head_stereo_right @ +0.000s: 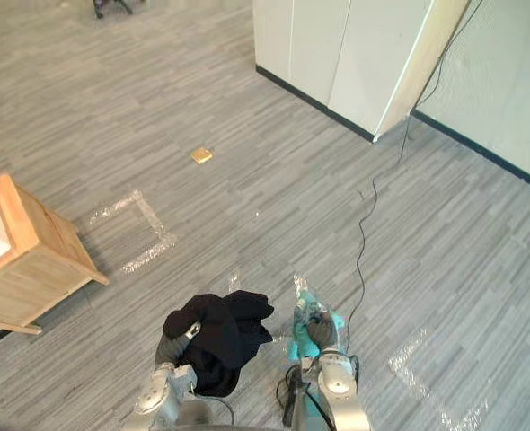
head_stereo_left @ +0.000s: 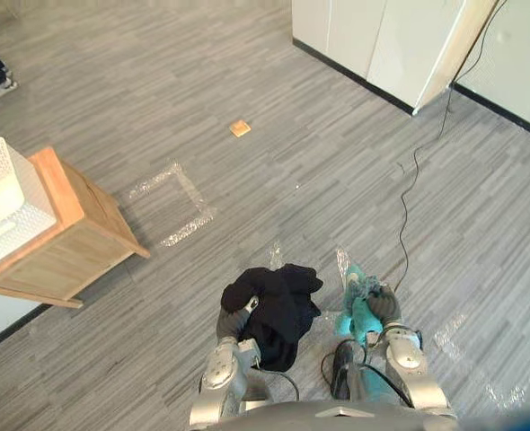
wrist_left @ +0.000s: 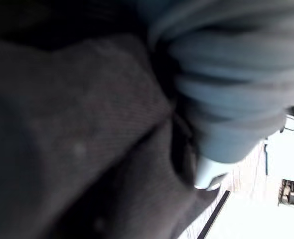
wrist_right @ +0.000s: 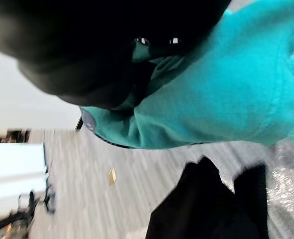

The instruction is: Tidy the bed and pick cloth on bed and put in laundry

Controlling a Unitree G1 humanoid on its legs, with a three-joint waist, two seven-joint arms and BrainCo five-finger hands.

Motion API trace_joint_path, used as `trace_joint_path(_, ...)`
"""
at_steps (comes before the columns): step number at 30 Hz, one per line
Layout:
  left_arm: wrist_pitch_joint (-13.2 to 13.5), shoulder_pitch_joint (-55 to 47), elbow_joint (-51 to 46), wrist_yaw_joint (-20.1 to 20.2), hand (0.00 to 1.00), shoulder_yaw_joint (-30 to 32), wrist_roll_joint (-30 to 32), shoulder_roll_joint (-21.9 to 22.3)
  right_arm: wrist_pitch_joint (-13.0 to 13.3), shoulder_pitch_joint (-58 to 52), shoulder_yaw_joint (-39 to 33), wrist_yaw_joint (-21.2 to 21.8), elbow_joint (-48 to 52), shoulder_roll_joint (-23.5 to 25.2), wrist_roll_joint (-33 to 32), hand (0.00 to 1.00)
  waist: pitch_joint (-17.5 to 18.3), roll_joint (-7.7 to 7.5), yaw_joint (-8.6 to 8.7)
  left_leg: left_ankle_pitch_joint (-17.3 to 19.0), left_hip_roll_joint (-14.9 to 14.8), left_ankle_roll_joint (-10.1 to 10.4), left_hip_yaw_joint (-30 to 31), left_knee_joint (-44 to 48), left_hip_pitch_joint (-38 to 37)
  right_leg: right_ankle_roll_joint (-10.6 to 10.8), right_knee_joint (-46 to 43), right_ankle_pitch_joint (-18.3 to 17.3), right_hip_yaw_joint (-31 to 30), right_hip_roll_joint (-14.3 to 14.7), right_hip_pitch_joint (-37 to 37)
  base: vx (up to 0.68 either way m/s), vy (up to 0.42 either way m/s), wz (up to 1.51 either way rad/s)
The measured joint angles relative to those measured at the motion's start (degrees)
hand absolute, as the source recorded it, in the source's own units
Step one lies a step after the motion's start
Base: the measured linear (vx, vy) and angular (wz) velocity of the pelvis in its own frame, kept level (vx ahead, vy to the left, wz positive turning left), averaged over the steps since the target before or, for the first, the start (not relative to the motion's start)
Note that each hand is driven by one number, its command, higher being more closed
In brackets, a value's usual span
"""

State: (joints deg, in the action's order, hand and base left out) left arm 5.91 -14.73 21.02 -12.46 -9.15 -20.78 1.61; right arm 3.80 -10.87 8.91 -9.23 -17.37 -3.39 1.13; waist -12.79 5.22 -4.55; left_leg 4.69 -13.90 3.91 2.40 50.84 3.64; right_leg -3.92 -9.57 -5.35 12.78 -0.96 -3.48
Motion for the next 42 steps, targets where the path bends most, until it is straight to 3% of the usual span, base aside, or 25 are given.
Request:
trace_joint_path(2,0.0,-0.8,0.0,0.4,1.00,-0.4,-0.7,-0.1,0.0,-0.2,0.9,0.1,-0.1,0.0,0.1,1.00,-0.2,-0.28,-0.57,5.7,2.6,1.3,-1.7,3.4,5.2,0.2,1.4,-0.3,0.0,0.4,3.3,0.24,-0.043,-0.12)
trace_joint_path(5,0.0,-0.8,-0.8,0.9,1.00,-0.4,-1.1,-0.1,0.0,0.6,0.9,0.1,-1.0,0.0,0.1,1.00,-0.8,-1.02,-1.44,10.2,5.6,0.8,-4.3,-1.1,11.7,1.3,3.5,-1.0,-0.2,-0.2,7.4,0.27,0.056,-0.02)
trace_joint_path(7,0.0,-1.3,-2.2,1.0,1.00,-0.4,-1.1,0.1,0.0,0.9,0.9,0.1,-1.8,-0.2,0.2,1.00,-1.1,-1.10,-1.51,9.0,6.4,0.4,-6.4,-14.4,12.6,3.3,2.9,-2.5,0.1,-0.9,8.6,0.27,0.191,0.21)
trace_joint_path(8,-0.1,-1.5,-2.5,1.0,1.00,-0.5,-1.1,0.6,-0.1,0.7,0.9,0.1,-2.6,-0.4,0.2,1.00,-0.9,-0.12,-1.29,7.4,7.0,-2.8,-8.3,-24.8,10.3,5.5,1.6,-4.8,0.6,-0.8,9.6,0.26,0.213,0.49)
trace_joint_path(10,0.0,-1.4,-3.0,0.9,1.00,0.1,-1.1,-0.3,-0.3,-0.4,2.0,0.1,-2.6,0.2,0.2,1.00,-0.7,-4.07,-2.02,4.7,11.5,-3.4,-9.4,-31.0,7.7,6.5,3.5,-5.1,1.1,-4.4,10.5,0.24,0.169,0.61)
trace_joint_path(12,-0.4,-1.3,-3.0,0.9,1.00,0.2,-0.9,-0.1,-0.3,-0.1,2.7,0.0,-2.3,0.0,0.2,1.00,-1.5,-5.00,-2.34,4.2,13.2,-3.2,-12.2,-29.8,7.8,7.9,7.8,-3.4,3.5,-6.5,14.2,0.27,0.149,0.63)
trace_joint_path(14,-0.5,-0.3,-3.1,0.9,1.00,0.5,-0.2,0.1,-0.4,1.8,2.9,-0.1,-2.3,-0.2,0.3,1.00,-2.9,-4.91,-2.23,6.8,11.6,-3.1,-18.9,-25.1,11.4,8.1,8.4,-3.4,4.5,-7.5,17.2,0.15,0.175,0.64)
trace_joint_path(15,-0.7,-1.3,-3.9,0.9,1.00,0.0,0.2,0.6,-0.4,1.4,2.3,-0.3,-2.8,-0.6,0.2,1.00,-2.1,-2.98,-2.30,6.4,10.3,-7.1,-21.0,-27.8,10.6,8.5,8.7,-3.7,5.5,-6.5,18.9,0.10,0.159,0.47)
trace_joint_path(17,-0.7,-1.7,-4.7,0.9,1.00,0.3,1.2,0.8,-0.6,1.8,2.2,-0.3,-3.1,-1.0,0.3,1.00,-1.9,-4.42,-2.66,7.4,12.7,-7.6,-20.9,-30.6,8.3,9.5,6.9,-3.1,6.0,-8.0,19.7,0.20,0.164,0.31)
trace_joint_path(19,-0.9,-1.7,-4.6,0.8,1.00,0.3,2.1,0.1,-0.6,1.9,1.7,-0.3,-3.1,-0.5,0.3,1.00,-1.6,-5.21,-2.35,7.5,14.2,-7.8,-21.2,-34.8,5.0,10.8,-4.1,-3.9,6.1,-10.6,15.6,0.25,0.169,0.34)
trace_joint_path(22,-1.5,-2.3,-4.7,0.8,1.00,0.0,3.6,-2.0,-0.6,0.5,0.8,-0.2,-3.4,0.9,1.6,1.00,-0.5,-7.60,-1.23,7.7,17.7,-8.6,-18.8,-39.3,-1.3,12.9,-36.2,-0.7,3.4,-17.5,4.0,0.31,0.169,0.44)
trace_joint_path(23,-2.1,-2.4,-4.7,0.9,1.00,-0.4,4.4,-3.4,-0.6,0.0,0.7,-0.1,-3.3,1.4,2.4,1.00,-0.4,-7.80,-0.13,7.9,18.3,-10.0,-16.6,-39.6,-3.9,12.0,-45.6,-1.2,4.1,-19.0,1.9,0.38,0.123,0.81)
trace_joint_path(25,-2.1,-2.3,-4.9,0.9,1.00,-0.8,4.7,-5.0,-0.6,-0.4,0.8,0.0,-3.0,1.4,2.5,1.00,-0.1,-7.43,1.42,8.1,18.1,-10.7,-13.1,-40.3,-7.0,9.7,-51.9,-2.9,7.0,-19.5,-0.8,0.42,0.078,1.03)
trace_joint_path(28,-2.1,-1.3,-5.6,0.9,1.00,-1.0,4.7,-5.1,-0.5,-0.6,0.7,-0.1,-0.6,1.5,2.5,1.00,-0.2,-7.12,2.15,8.2,16.9,-10.4,-8.6,-41.7,-9.9,7.5,-47.1,-6.1,8.5,-17.0,-7.0,0.37,0.000,0.88)
trace_joint_path(30,-2.1,-0.8,-5.6,0.9,1.00,-1.5,4.7,-4.9,-0.5,-0.5,0.7,-0.1,0.6,1.8,2.5,1.00,-0.9,-5.89,2.29,9.2,15.5,-8.7,-6.4,-41.8,-11.7,6.9,-40.4,-7.8,8.4,-14.1,-9.9,0.39,-0.095,0.67)
trace_joint_path(32,-2.1,-0.7,-5.6,0.9,1.00,-1.8,4.8,-4.8,-0.4,-0.1,0.8,-0.1,1.0,2.6,2.4,1.00,-0.8,-5.24,2.69,11.3,13.0,-5.1,-4.8,-41.8,-14.0,6.7,-24.6,-7.2,5.4,-8.5,-12.8,0.42,-0.163,0.49)
trace_joint_path(33,-2.1,-0.5,-5.6,0.9,1.00,-1.9,4.9,-4.8,-0.4,-0.1,0.8,-0.1,1.5,2.7,2.4,1.00,-0.8,-5.10,2.69,11.8,12.4,-4.2,-4.7,-41.8,-14.4,7.0,-19.4,-6.2,4.0,-7.2,-13.4,0.33,-0.150,0.43)
trace_joint_path(35,-2.1,0.0,-5.5,0.9,1.00,-1.9,6.2,-4.8,-0.4,-0.2,0.8,-0.2,3.2,2.7,2.3,1.00,-0.5,-4.93,3.17,13.3,11.1,-1.5,-4.6,-41.8,-15.6,6.9,-4.1,1.1,0.2,-5.0,-14.0,0.47,-0.244,0.56)
trace_joint_path(36,-2.1,0.1,-5.5,0.9,1.00,-1.8,6.9,-4.8,-0.4,-0.2,0.8,-0.4,4.8,2.6,2.3,1.00,-0.3,-5.29,3.77,15.1,10.4,1.4,-4.6,-41.8,-17.9,7.2,5.0,8.4,-2.8,-5.3,-14.0,0.52,-0.292,0.60)
trace_joint_path(37,-2.1,0.1,-5.5,0.9,1.00,-1.8,6.9,-4.7,-0.4,-0.1,0.8,-0.4,5.2,2.5,2.3,1.00,-0.1,-5.47,3.78,15.8,9.7,2.5,-4.5,-41.8,-19.1,7.0,4.5,12.6,-3.1,-5.2,-13.6,0.55,-0.335,0.44)
trace_joint_path(38,-2.1,0.3,-4.4,0.9,1.00,-1.7,6.9,-4.2,-0.4,0.0,0.9,-0.5,5.3,2.3,2.3,1.00,-0.1,-3.79,3.89,16.0,7.6,2.9,-4.6,-41.7,-19.9,5.6,2.4,14.1,-2.7,-3.2,-13.3,0.52,-0.342,0.26)
trace_joint_path(39,-2.2,1.0,-4.5,0.9,1.00,-1.4,6.9,-3.4,-0.5,1.9,0.6,-0.7,5.6,1.7,2.3,1.00,0.0,-1.67,3.61,13.9,5.3,5.2,-5.1,-41.6,-19.4,4.3,-1.1,11.7,-1.5,-2.0,-14.2,0.62,-0.407,0.27)
trace_joint_path(40,-1.7,1.4,-4.5,0.9,1.00,-1.4,7.0,-2.7,-0.5,2.3,0.7,-0.6,5.9,1.6,2.3,1.00,0.1,-1.30,3.93,10.7,4.3,4.5,-5.0,-41.4,-19.7,3.4,-5.1,8.0,-0.7,-1.8,-15.0,0.49,-0.325,0.31)
trace_joint_path(41,-1.7,1.5,-4.5,0.9,1.00,-1.2,7.0,-2.4,-0.5,2.5,0.9,-0.5,6.4,1.6,2.4,1.00,0.2,-1.10,3.89,9.6,3.7,4.3,-5.0,-40.0,-19.4,3.0,-6.3,6.6,-0.3,-1.5,-14.7,0.59,-0.381,0.36)
trace_joint_path(42,-1.6,1.3,-4.4,0.9,1.00,-0.2,7.1,-1.5,-0.3,3.2,1.7,-0.4,7.3,1.7,2.4,1.00,0.2,-0.98,3.71,7.3,2.4,2.7,-4.4,-31.2,-16.7,2.2,-6.9,3.6,0.9,-0.3,-12.0,0.48,-0.311,0.30)
